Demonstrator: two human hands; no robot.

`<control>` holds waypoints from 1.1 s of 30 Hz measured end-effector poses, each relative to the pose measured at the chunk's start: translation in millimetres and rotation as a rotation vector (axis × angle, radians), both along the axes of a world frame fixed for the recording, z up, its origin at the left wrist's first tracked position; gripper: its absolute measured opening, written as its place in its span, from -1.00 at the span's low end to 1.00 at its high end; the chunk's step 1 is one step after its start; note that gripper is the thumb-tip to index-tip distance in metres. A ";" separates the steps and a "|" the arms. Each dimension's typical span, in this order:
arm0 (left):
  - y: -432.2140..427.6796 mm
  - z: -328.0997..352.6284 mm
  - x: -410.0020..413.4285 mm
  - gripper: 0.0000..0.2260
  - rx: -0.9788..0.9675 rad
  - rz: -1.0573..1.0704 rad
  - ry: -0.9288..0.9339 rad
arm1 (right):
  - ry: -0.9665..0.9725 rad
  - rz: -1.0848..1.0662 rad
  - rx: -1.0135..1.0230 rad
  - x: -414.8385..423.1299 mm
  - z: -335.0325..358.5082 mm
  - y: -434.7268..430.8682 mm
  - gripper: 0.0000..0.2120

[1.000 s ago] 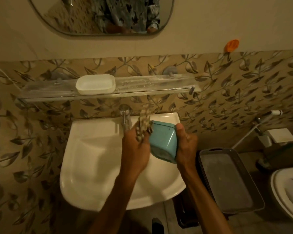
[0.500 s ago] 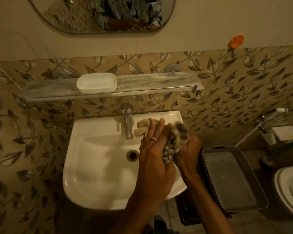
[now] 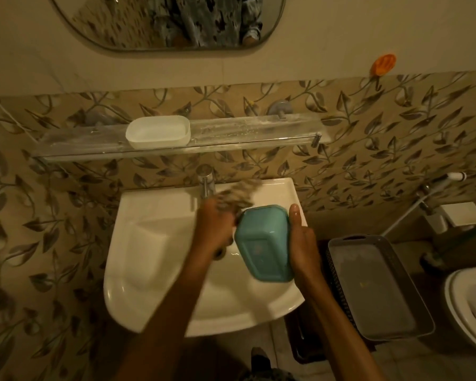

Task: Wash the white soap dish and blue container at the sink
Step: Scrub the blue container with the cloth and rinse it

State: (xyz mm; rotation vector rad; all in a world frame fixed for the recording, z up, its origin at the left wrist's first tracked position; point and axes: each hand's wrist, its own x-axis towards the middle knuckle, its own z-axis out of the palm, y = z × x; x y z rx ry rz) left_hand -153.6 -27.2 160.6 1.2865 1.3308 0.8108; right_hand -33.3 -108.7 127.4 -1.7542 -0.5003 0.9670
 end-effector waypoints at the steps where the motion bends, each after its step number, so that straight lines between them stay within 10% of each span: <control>1: 18.3 -1.2 -14.8 -0.82 -0.109 0.100 -0.077 | 0.243 0.057 0.004 4.0 -2.5 -3.7 -0.29; 4: 42.4 -7.6 -55.9 -0.69 -0.198 0.252 -0.310 | 0.664 0.141 0.060 15.9 -8.0 -17.3 -0.54; 10: 27.4 5.4 -67.0 -0.62 -0.123 0.215 -0.587 | 0.811 0.171 0.164 17.4 -25.6 -14.0 -0.62; 15: 0.4 24.3 -22.1 -0.91 0.429 0.046 -0.126 | 0.809 0.124 0.274 2.3 -24.0 4.9 -0.50; 24: -67.7 2.8 -5.7 -0.52 0.975 -0.705 0.257 | 0.722 -0.019 0.392 25.5 -15.2 4.5 -0.62; 33: -9.8 54.6 9.0 -0.40 0.860 -0.443 0.316 | 0.861 0.038 0.647 5.8 -1.5 0.2 -0.55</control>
